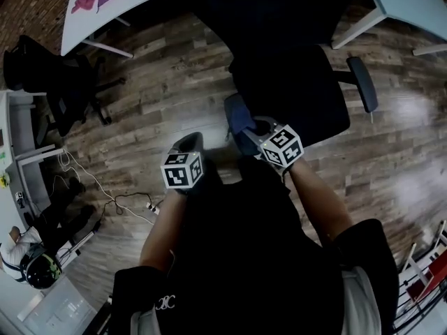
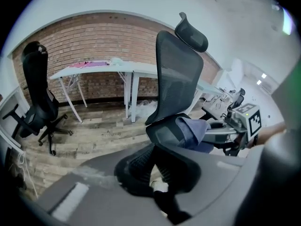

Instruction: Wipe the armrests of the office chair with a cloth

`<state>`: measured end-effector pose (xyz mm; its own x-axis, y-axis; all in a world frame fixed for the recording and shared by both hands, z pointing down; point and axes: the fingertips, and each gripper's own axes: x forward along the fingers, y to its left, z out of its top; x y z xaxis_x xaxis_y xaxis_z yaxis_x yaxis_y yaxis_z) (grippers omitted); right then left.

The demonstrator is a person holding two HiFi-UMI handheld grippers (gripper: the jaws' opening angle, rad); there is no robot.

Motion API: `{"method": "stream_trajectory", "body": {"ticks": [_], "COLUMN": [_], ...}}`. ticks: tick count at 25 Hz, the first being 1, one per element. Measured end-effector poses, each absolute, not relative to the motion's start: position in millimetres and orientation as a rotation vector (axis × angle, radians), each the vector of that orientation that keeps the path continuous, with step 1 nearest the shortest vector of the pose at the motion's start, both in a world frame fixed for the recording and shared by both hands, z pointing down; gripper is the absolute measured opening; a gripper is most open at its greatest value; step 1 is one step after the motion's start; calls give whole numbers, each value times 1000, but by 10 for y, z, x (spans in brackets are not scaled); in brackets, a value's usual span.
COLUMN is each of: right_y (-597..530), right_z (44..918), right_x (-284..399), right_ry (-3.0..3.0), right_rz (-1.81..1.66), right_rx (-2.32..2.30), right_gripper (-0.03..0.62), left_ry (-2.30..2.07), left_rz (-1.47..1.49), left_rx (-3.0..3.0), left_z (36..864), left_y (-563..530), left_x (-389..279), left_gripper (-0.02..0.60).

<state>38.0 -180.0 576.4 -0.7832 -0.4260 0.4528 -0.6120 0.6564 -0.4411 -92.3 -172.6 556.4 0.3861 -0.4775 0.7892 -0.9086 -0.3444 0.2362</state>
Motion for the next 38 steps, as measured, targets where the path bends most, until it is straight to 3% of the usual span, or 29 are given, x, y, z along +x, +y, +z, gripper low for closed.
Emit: {"method": "stream_trajectory", "body": {"ticks": [9, 20, 29, 38], "right_y": [-1742, -1985, -1776, -1585], "right_z": [5718, 6063, 6640, 7124], "right_x": [-241, -967, -978, -181], "right_ry": [-2504, -2208, -1697, -1117], "right_rz": [912, 997, 1093, 1143], "right_rx": [993, 1384, 1878, 2436], "right_gripper": [80, 80, 78, 78], "left_ry": [-1077, -878, -713, -604], "left_rz": [806, 874, 903, 976], "left_rx": [2030, 2097, 2192, 2145], "left_z": [5687, 6029, 6206, 6752], "left_y": [-2023, -2360, -2371, -2033], "left_x": [-1238, -2296, -2615, -2873], "left_gripper": [5, 5, 5, 5]}}
